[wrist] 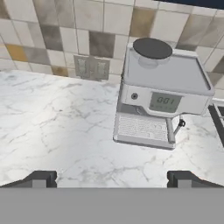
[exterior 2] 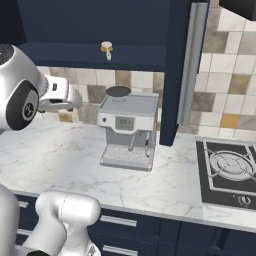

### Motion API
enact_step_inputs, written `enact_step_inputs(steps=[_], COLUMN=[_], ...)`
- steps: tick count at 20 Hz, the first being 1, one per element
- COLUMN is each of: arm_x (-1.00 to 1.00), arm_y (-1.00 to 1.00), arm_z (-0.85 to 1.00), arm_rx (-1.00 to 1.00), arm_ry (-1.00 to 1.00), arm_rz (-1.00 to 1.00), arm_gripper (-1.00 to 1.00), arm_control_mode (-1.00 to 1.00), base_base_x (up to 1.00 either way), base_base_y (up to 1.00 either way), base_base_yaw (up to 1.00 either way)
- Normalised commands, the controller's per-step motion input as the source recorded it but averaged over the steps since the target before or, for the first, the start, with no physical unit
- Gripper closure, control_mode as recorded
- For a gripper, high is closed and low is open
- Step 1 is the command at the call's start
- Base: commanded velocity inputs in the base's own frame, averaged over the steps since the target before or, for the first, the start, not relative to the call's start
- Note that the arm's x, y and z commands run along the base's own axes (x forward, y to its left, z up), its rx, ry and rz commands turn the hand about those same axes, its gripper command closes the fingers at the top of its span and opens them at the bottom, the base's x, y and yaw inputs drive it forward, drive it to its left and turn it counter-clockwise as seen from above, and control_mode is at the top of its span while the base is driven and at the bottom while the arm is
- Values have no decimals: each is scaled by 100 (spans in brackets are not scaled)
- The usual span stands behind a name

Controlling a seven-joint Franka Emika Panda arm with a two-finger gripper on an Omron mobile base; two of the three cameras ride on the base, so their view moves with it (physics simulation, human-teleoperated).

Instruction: Locate and retrieve the dish brush and dish brush from the cabinet. Place them next to the sink.

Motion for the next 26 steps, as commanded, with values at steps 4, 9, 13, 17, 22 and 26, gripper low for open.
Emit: enact_step_inputs(steps=[4, 9, 13, 17, 22, 26], arm_x=[28, 37, 41, 68, 78, 77], arm_y=[-15, -18, -17, -20, -18, -16], arm_z=[37, 41, 39, 20, 9, 13], arm_rx=[2, 0, 1, 5, 11, 10], arm_ry=[-19, -7, -3, -1, -1, 0], arm_rz=[0, 0, -3, -7, -7, -5], arm_gripper=[-100, -100, -100, -100, -100, -100], arm_control_mode=[-100, -100, -100, -100, -100, -100], base_base_x=[0, 0, 0, 0, 0, 0], base_base_y=[0, 0, 0, 0, 0, 0], base_base_yaw=[0, 0, 0, 0, 0, 0])
